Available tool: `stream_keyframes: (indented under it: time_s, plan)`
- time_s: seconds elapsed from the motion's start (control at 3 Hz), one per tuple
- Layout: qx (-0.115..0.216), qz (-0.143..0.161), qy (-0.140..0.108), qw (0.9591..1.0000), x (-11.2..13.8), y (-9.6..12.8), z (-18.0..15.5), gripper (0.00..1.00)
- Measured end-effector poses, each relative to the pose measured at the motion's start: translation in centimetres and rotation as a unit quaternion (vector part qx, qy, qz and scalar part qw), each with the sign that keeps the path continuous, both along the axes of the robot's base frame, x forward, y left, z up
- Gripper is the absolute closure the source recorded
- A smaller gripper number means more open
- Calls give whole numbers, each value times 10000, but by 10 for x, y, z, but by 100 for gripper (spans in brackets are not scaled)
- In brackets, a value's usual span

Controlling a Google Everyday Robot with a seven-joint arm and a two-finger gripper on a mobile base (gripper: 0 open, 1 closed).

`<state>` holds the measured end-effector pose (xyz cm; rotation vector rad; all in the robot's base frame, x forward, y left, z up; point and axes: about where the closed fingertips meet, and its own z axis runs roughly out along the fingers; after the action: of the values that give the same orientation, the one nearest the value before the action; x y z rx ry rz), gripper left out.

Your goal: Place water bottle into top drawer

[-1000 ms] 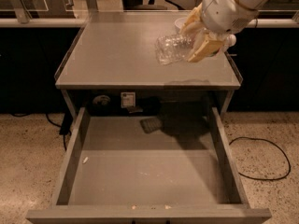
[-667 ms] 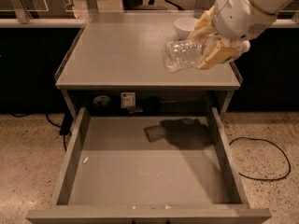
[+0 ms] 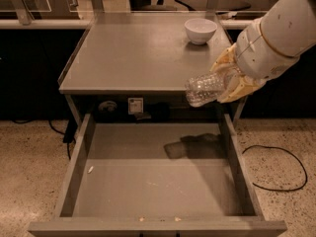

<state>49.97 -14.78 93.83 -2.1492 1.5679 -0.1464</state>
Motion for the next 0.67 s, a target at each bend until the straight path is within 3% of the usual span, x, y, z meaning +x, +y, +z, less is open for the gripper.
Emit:
stream_keyframes:
  time_s: [0.67]
  plan:
    - [22,95,36,9999,-4,-2,-6,100]
